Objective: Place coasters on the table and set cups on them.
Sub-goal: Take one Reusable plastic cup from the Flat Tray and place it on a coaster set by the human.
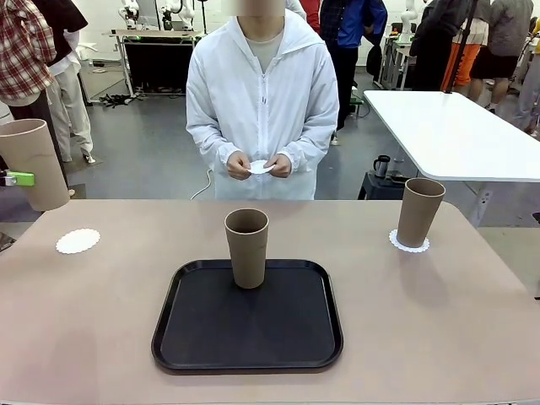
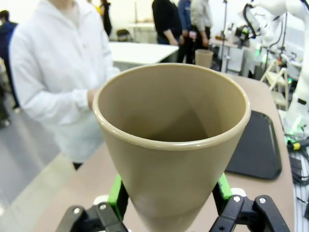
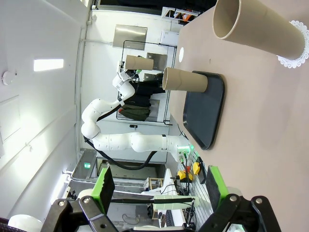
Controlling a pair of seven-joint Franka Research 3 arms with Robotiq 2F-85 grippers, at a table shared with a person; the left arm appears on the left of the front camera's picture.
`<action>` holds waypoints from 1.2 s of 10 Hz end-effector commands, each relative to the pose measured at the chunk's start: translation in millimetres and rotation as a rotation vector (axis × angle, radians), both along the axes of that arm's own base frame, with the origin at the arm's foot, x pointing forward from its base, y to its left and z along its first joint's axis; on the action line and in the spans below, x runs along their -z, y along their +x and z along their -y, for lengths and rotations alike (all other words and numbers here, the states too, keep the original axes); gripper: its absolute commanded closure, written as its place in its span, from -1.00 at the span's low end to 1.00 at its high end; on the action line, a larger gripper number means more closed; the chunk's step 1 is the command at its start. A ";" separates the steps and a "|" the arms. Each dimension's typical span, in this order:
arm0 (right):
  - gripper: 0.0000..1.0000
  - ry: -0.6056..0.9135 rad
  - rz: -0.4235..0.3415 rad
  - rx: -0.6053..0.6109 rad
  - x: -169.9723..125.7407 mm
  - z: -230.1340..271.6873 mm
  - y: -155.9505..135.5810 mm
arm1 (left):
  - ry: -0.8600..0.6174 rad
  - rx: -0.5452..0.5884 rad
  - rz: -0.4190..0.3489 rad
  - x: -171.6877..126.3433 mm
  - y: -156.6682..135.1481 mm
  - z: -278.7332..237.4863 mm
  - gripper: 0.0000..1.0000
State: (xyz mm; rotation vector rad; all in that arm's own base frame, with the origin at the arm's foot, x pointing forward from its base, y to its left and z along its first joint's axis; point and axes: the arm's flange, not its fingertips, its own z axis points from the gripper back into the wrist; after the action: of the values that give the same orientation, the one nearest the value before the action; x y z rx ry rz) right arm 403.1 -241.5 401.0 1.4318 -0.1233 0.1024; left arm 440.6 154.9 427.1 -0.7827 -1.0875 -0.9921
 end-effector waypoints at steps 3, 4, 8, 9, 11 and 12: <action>-1.00 -0.003 -0.003 0.002 -0.7 0.2 0.1 | -0.007 0.130 0.011 33.3 37.4 -10.5 -0.70; -1.00 -0.003 -0.003 0.002 -0.7 0.2 0.1 | 0.012 0.133 0.023 44.9 50.0 -14.3 -0.70; -1.00 -0.003 -0.003 0.002 -0.7 0.2 0.1 | -0.015 0.078 0.038 77.8 73.3 -34.5 -0.70; -1.00 -0.003 -0.003 0.002 -0.7 0.2 0.1 | -0.022 0.069 0.034 85.3 75.1 -38.6 -0.70; -1.00 -0.003 -0.003 0.002 -0.7 0.2 0.1 | -0.025 0.061 0.029 104.7 82.5 -40.9 -0.70; -1.00 -0.003 -0.003 0.002 -0.7 0.2 0.1 | -0.031 0.056 0.028 112.2 83.9 -42.3 -0.70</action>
State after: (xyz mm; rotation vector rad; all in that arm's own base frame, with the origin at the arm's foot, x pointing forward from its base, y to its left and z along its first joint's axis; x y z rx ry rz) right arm 403.2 -241.4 401.1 1.4318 -0.1233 0.1027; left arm 518.0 194.6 319.1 -0.8288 -1.0667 -1.0262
